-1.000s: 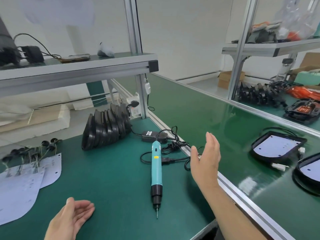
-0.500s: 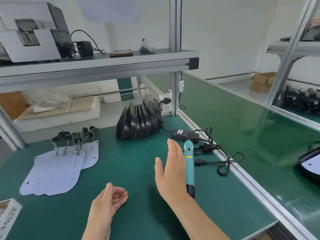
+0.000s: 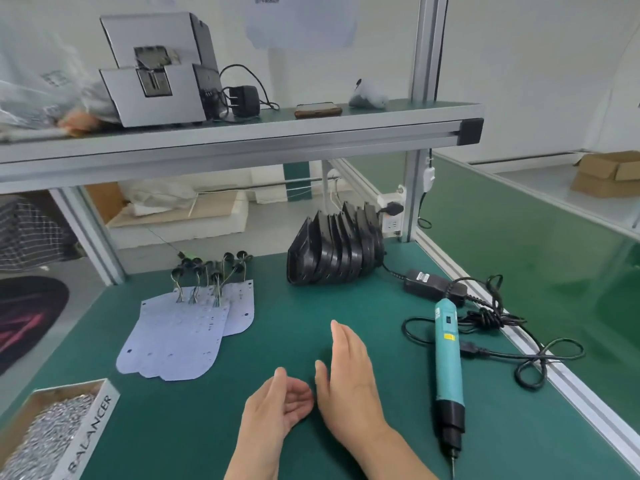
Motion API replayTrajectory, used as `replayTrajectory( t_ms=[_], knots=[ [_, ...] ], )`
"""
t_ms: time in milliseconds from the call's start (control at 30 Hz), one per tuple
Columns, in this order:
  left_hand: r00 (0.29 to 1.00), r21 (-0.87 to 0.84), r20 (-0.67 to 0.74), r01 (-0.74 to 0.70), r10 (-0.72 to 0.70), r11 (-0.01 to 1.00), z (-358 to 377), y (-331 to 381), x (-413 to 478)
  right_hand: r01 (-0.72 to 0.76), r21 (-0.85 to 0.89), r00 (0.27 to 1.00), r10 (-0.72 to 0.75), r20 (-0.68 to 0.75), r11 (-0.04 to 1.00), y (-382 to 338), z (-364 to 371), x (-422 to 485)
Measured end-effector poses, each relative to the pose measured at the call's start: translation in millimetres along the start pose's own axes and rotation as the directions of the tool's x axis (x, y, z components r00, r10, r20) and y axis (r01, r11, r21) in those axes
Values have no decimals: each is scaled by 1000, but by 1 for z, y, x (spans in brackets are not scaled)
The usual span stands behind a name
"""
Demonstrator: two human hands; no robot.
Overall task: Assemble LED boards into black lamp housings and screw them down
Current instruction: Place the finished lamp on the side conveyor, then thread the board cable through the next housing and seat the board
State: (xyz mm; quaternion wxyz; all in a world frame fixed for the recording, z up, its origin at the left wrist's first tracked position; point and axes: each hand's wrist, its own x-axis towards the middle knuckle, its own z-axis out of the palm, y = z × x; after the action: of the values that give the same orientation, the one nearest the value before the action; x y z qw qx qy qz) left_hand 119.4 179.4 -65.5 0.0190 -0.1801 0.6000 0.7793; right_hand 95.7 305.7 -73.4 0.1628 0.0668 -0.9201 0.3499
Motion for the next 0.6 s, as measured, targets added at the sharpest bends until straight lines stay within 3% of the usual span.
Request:
replayTrajectory(
  t_ms=[133, 233, 333, 500, 600],
  knots=[
    [971, 286, -104, -178, 215, 942, 6, 15, 30, -2, -67, 998, 7, 64, 998, 6, 6, 0],
    [916, 523, -82, -297, 393, 799, 25, 49, 74, 25, -102, 994, -14, 109, 994, 9, 9, 0],
    [876, 707, -13, -333, 482, 624, 54, 80, 126, 54, -149, 996, -41, 85, 987, 5, 8, 0],
    [891, 867, 155, -330, 428, 373, 91, 99, 183, 126, -187, 992, -125, 15, 974, 6, 5, 7],
    [911, 894, 217, -330, 352, 302, 95, 94, 197, 139, -174, 990, -138, 17, 975, 9, 5, 12]
  ],
)
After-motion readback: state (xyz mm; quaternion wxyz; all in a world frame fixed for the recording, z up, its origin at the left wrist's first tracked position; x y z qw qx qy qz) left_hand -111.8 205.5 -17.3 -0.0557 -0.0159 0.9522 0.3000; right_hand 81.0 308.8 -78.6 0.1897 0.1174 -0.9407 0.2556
